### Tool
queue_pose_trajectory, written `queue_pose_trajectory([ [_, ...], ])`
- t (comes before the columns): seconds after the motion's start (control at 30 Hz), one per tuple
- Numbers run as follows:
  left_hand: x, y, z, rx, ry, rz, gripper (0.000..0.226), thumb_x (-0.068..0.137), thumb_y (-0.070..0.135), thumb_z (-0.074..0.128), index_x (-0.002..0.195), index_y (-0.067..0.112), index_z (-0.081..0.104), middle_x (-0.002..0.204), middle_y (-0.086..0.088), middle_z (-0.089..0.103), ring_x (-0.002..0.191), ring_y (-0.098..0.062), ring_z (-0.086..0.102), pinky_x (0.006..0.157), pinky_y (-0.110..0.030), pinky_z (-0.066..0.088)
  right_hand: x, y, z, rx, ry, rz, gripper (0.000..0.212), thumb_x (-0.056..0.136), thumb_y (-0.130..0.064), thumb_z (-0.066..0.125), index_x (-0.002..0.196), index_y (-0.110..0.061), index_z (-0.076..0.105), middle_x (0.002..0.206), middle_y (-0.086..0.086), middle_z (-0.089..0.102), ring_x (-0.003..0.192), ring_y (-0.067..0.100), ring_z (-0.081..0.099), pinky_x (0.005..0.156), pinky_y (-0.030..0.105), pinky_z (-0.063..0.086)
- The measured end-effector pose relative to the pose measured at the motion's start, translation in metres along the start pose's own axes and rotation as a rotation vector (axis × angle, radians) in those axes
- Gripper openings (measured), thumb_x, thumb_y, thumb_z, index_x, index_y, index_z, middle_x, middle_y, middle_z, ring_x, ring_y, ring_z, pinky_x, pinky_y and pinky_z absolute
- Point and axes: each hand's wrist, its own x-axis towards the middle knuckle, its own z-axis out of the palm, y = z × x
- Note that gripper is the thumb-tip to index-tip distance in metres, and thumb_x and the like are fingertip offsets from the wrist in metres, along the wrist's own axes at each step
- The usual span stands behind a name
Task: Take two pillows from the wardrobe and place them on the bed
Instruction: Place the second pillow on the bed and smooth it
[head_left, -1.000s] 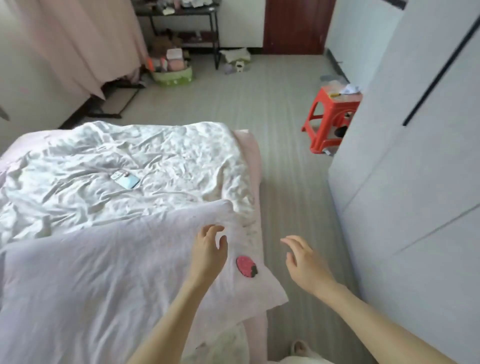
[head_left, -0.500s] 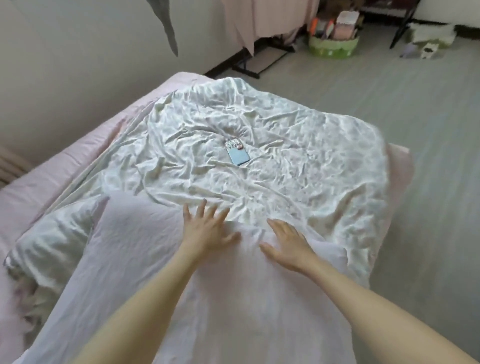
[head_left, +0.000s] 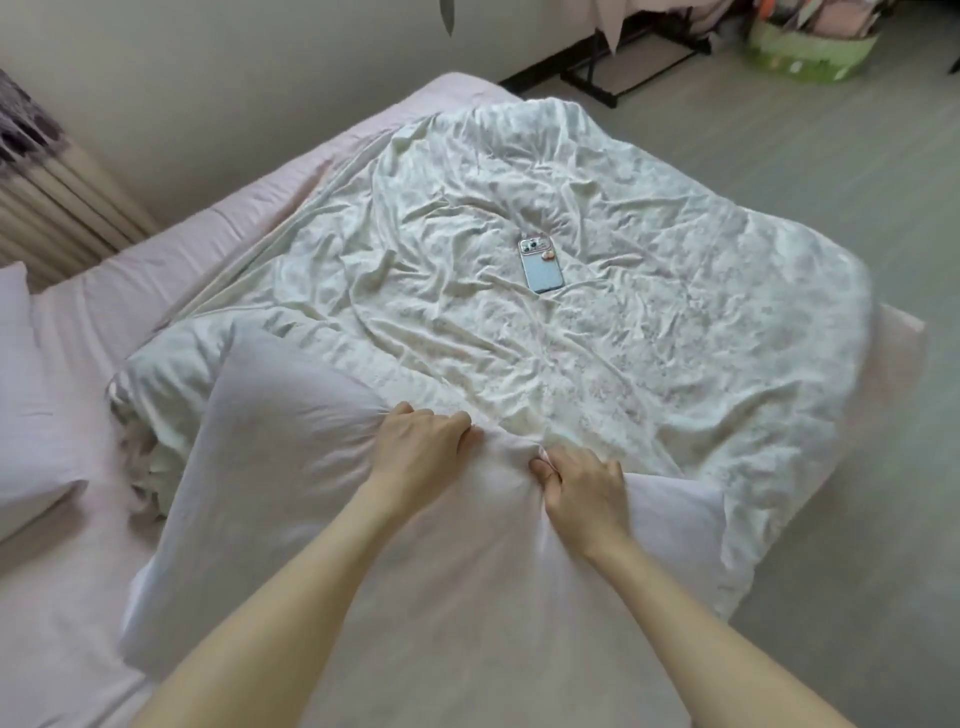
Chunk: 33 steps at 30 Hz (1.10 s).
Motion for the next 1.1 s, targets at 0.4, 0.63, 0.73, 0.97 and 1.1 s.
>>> queue_pose_trajectory([
  [0.4, -0.247, -0.045, -0.124, -0.069, 0.364, -0.365, 0.043, 0.085, 0.044, 0.035, 0.059, 0.015, 0.054, 0.043, -0.011, 0.058, 0.038, -0.033, 0.055, 0.039, -0.025, 0.031, -0.121, -0.172, -0.045, -0.118, 0.367, -0.603, 0.031, 0.086, -0.034, 0.042, 0.067, -0.020, 0.062, 0.059, -0.003, 0.060, 0.062, 0.024, 0.059, 0.066, 0.032, 0.026],
  [0.63, -0.430, -0.091, -0.165, -0.299, 0.543, -0.821, 0.036, 0.093, 0.041, 0.038, 0.094, 0.016, 0.064, 0.089, -0.022, 0.069, 0.085, -0.045, 0.060, 0.066, -0.043, 0.044, -0.222, -0.334, -0.010, -0.007, 0.421, -0.860, 0.024, 0.085, -0.029, 0.044, 0.068, -0.020, 0.059, 0.068, 0.001, 0.058, 0.073, 0.025, 0.051, 0.076, 0.037, 0.025],
  [0.73, -0.494, -0.120, -0.173, -0.418, 0.586, -1.077, 0.029, 0.095, 0.036, 0.040, 0.093, 0.017, 0.062, 0.094, -0.018, 0.068, 0.088, -0.042, 0.057, 0.070, -0.041, 0.043, -0.253, -0.407, 0.014, 0.048, 0.370, -1.026, 0.022, 0.084, -0.029, 0.045, 0.071, -0.021, 0.062, 0.071, 0.003, 0.059, 0.077, 0.023, 0.045, 0.078, 0.037, 0.025],
  [0.97, -0.594, -0.219, -0.134, -0.590, 0.675, -1.543, 0.037, 0.096, 0.034, 0.037, 0.065, 0.017, 0.048, 0.094, -0.020, 0.064, 0.076, -0.031, 0.049, 0.066, -0.033, 0.034, -0.289, -0.557, 0.106, -0.056, -0.008, -1.336, 0.018, 0.084, -0.017, 0.055, 0.091, -0.021, 0.070, 0.099, 0.004, 0.063, 0.108, 0.026, 0.052, 0.107, 0.052, 0.006],
  [1.1, -0.643, -0.279, -0.077, -0.574, 0.487, -1.672, 0.027, 0.091, 0.018, 0.045, 0.111, 0.010, 0.061, 0.116, -0.021, 0.060, 0.105, -0.036, 0.055, 0.085, -0.037, 0.043, -0.300, -0.579, 0.188, -0.097, -0.284, -1.167, 0.036, 0.091, -0.013, 0.045, 0.124, -0.024, 0.052, 0.132, 0.002, 0.048, 0.133, 0.021, 0.027, 0.109, 0.061, -0.003],
])
